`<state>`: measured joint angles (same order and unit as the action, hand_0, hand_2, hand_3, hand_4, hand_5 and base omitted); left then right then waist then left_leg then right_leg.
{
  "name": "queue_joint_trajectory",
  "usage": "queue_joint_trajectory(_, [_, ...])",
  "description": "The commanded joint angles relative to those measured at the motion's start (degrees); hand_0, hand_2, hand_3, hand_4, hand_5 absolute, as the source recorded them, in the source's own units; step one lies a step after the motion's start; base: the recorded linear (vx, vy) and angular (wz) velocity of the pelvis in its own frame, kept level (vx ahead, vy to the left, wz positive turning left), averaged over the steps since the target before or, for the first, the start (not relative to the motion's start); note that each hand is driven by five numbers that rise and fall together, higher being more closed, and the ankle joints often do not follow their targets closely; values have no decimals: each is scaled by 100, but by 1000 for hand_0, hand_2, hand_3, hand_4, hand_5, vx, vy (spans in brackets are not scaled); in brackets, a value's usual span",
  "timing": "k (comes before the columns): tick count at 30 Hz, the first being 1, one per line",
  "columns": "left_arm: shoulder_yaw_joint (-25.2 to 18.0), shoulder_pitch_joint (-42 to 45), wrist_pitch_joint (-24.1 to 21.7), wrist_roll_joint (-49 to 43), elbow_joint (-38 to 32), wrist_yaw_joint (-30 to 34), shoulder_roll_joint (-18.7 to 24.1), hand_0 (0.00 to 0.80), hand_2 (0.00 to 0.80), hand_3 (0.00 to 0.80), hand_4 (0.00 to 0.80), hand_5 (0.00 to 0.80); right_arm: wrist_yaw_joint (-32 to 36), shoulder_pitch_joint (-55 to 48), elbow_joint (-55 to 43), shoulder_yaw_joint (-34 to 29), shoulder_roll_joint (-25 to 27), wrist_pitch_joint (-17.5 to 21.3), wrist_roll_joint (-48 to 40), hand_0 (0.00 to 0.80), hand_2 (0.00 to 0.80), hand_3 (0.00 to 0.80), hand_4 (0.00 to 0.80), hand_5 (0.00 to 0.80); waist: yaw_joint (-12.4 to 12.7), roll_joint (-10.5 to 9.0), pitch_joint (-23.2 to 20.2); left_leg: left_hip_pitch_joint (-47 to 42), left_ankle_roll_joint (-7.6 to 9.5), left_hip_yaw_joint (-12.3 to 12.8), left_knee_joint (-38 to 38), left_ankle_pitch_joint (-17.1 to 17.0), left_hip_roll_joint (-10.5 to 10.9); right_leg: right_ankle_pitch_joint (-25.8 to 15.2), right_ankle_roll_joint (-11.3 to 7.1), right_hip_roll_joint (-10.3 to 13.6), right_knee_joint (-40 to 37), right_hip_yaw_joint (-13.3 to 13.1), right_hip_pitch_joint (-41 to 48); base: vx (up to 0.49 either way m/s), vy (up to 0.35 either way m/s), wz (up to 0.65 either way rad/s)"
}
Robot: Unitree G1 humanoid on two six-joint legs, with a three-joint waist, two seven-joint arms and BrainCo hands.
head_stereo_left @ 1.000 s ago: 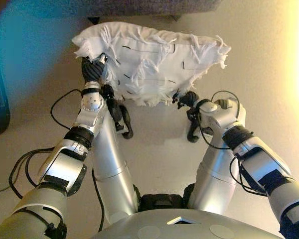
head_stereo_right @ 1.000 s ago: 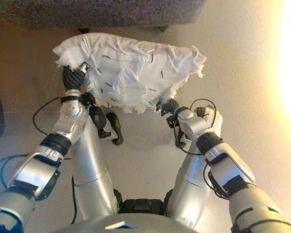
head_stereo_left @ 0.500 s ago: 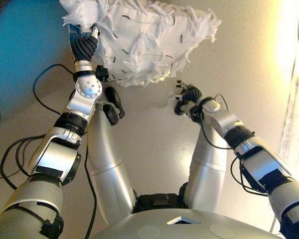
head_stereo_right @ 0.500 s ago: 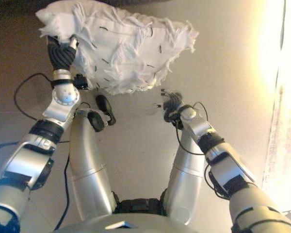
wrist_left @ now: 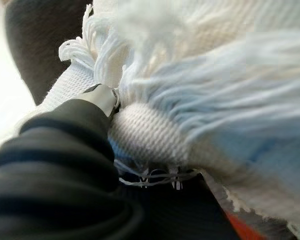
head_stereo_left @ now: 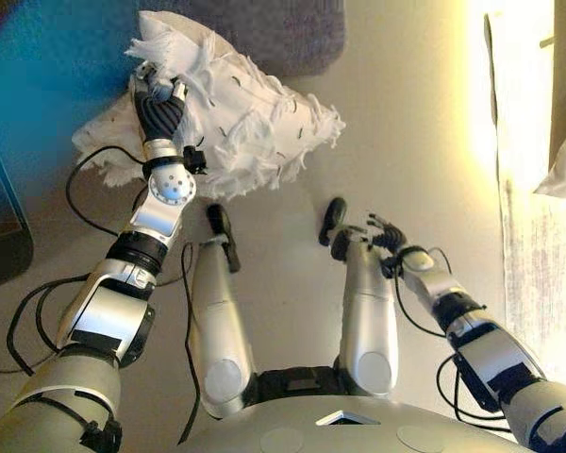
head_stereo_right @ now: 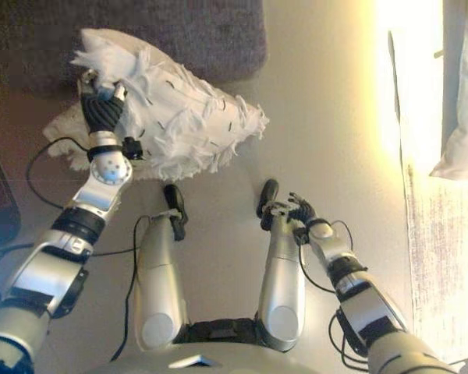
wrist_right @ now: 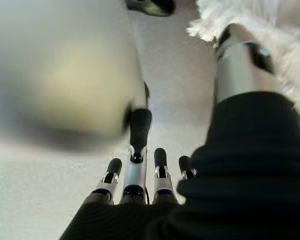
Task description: Pick up the cushion and take it to the sofa
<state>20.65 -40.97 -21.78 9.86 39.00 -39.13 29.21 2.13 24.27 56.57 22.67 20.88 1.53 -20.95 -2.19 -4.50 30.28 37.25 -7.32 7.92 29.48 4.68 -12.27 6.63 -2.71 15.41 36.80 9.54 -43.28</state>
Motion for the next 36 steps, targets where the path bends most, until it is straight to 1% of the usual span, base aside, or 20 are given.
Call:
queue_joint_trajectory(1, [-579,-248,-646,279,-1040,68,-8,800,800,800,800,800,180,-735,450,-147,183,159,-89,0,0,0,0,0,38,206,-641,-215,25,-268,-728,-562,-163,-520,-558,249,-1092,-159,797,49,-2,-6])
queue_joint_trajectory(3, [-639,-93,-647,469,-1100,353,-47,800,800,800,800,800,265,-936,593,-290,159,244,-252,0,0,0,0,0,37,217,-791,-654,65,-181,-1035,-591,-52,-552,-601,181,-1387,-114,1217,35,-8,-6])
queue_joint_trajectory(4, [-666,-17,-621,531,-1155,479,-75,800,800,800,800,800,299,-1020,600,-381,150,231,-323,0,0,0,0,0,37,227,-865,-773,131,-124,-1185,-727,0,-685,-560,170,-1545,-71,1335,15,-13,-10])
queue_joint_trajectory(5, [-710,69,-580,659,-1202,668,-80,800,800,800,800,800,340,-1124,635,-490,150,241,-460,0,0,0,0,0,35,233,-957,-1002,149,-90,-1321,-730,45,-689,-567,148,-1658,-52,1542,18,-12,-11])
queue_joint_trajectory(7, [-762,201,-560,803,-1220,887,-69,800,800,800,800,800,410,-1258,692,-649,138,254,-598,0,0,0,0,0,16,260,-1079,-1315,163,-56,-1508,-738,101,-682,-572,104,-1840,-30,1844,104,-1,-8])
queue_joint_trajectory(8, [-800,334,-550,953,-1239,1081,-95,800,800,800,800,800,418,-1371,731,-802,122,275,-720,0,0,0,0,0,-5,304,-1208,-1566,174,-26,-1670,-760,145,-686,-560,59,-2004,6,2095,139,11,-6])
queue_joint_trajectory(11, [-950,702,-376,919,-1476,1350,-123,800,800,800,800,800,577,-1647,725,-1113,56,171,-779,0,0,0,0,0,-26,363,-1500,-2081,179,38,-1981,-808,205,-703,-531,-21,-2340,125,2644,153,-18,-7])
queue_joint_trajectory(12, [-997,813,-238,894,-1596,1422,-120,800,800,800,800,800,549,-1733,740,-1176,36,227,-911,0,0,0,0,0,-21,376,-1611,-2275,180,62,-2096,-823,218,-691,-514,-59,-2429,173,2845,175,-46,-2])
queue_joint_trajectory(15, [-1161,1220,121,884,-1937,1687,-87,800,800,800,800,800,687,-2077,633,-1499,-79,47,-1038,0,0,0,0,0,-36,413,-2015,-2830,153,138,-2391,-856,214,-617,-454,-193,-2705,264,3466,235,-77,7])
queue_joint_trajectory(18, [-1330,1632,427,946,-2308,1967,-125,800,800,800,800,800,726,-2347,580,-1700,-216,-54,-1302,0,0,0,0,0,-11,423,-2353,-3153,133,150,-2494,-849,190,-551,-381,-296,-2857,347,3847,221,-104,9])
queue_joint_trajectory(19, [-1375,1727,464,922,-2356,2053,-122,800,800,800,800,800,697,-2402,570,-1761,-262,-72,-1411,0,0,0,0,0,1,419,-2437,-3223,131,155,-2507,-841,185,-544,-361,-324,-2901,372,3936,176,-125,12])
queue_joint_trajectory(22, [-1482,1933,577,913,-2487,2222,-46,800,800,800,800,800,576,-2516,570,-1988,-344,-140,-1743,0,0,0,0,0,-3,413,-2607,-3432,109,171,-2592,-846,143,-521,-300,-440,-3017,396,4156,98,-108,12])
queue_joint_trajectory(25, [-1585,2052,684,985,-2544,2369,67,800,800,800,800,800,562,-2555,755,-2198,-324,-233,-1642,0,0,0,0,0,-8,437,-2770,-3545,69,151,-2665,-940,88,-522,-222,-586,-3184,355,4315,71,-94,3])
queue_joint_trajectory(27, [-1643,2090,851,1066,-2665,2444,151,800,800,800,800,800,510,-2571,885,-2232,-300,-287,-1509,0,0,0,0,0,9,456,-2843,-3537,19,51,-2612,-1098,64,-527,-160,-711,-3330,280,4419,37,-72,-1])
queue_joint_trajectory(29, [-1670,2083,962,1126,-2737,2515,184,800,800,800,800,800,530,-2577,1074,-2253,-258,-275,-1403,0,0,0,0,0,33,458,-2884,-3463,10,0,-2495,-1141,101,-535,-123,-777,-3422,258,4477,-4,-61,-1])
queue_joint_trajectory(30, [-1691,2063,1051,1146,-2798,2570,205,800,800,800,800,800,533,-2587,1187,-2281,-231,-275,-1344,0,0,0,0,0,34,452,-2898,-3415,13,53,-2364,-1119,143,-533,-106,-798,-3450,288,4510,-23,-62,-4])
queue_joint_trajectory(31, [-1699,2045,1107,1155,-2822,2604,212,800,800,800,800,800,532,-2584,1289,-2315,-219,-272,-1294,0,0,0,0,0,34,443,-2885,-3405,34,57,-2230,-1019,206,-520,-105,-800,-3455,292,4554,-26,-45,-2])
queue_joint_trajectory(32, [-1715,2034,1139,1159,-2827,2639,211,800,800,800,800,800,501,-2583,1378,-2339,-206,-296,-1247,0,0,0,0,0,27,430,-2895,-3389,90,52,-2105,-880,326,-525,-101,-795,-3460,260,4560,0,0,0])
queue_joint_trajectory(35, [-1737,2055,1183,1148,-2810,2613,260,800,800,800,800,800,422,-2574,1621,-2435,-136,-454,-1091,0,0,0,0,0,17,421,-2930,-3358,318,-4,-1764,-436,803,-562,-106,-804,-3496,74,4585,-1,14,0])
queue_joint_trajectory(36, [-1746,2062,1217,1132,-2827,2618,280,800,800,800,800,800,380,-2587,1669,-2464,-118,-524,-1067,0,0,0,0,0,23,434,-2945,-3369,384,-19,-1787,-343,950,-590,-128,-813,-3502,37,4578,3,57,-2])
